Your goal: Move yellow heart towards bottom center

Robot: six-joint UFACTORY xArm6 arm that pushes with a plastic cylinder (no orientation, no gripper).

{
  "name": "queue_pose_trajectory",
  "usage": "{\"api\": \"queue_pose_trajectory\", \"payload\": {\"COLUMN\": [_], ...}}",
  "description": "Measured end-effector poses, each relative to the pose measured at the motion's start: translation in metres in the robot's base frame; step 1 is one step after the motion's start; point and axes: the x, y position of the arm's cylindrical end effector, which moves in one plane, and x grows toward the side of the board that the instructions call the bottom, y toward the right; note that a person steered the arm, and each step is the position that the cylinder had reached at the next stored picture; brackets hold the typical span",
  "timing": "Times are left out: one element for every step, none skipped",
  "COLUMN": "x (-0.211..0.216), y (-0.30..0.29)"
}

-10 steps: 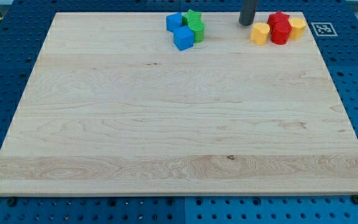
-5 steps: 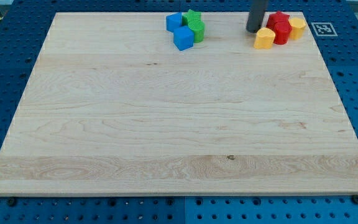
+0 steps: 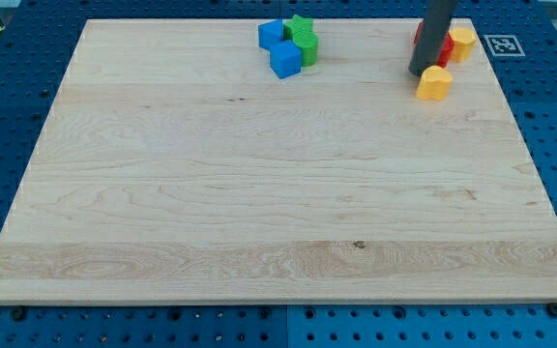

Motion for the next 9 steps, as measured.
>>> {"api": "queue_pose_trajectory", "payload": {"x": [0.008, 0.022, 0.026, 0.030, 0.051, 0.072, 0.088, 0.110, 0.136], "y": [0.019, 0.019, -0.003, -0.017, -0.005, 0.005, -0.004, -0.005, -0.006]}}
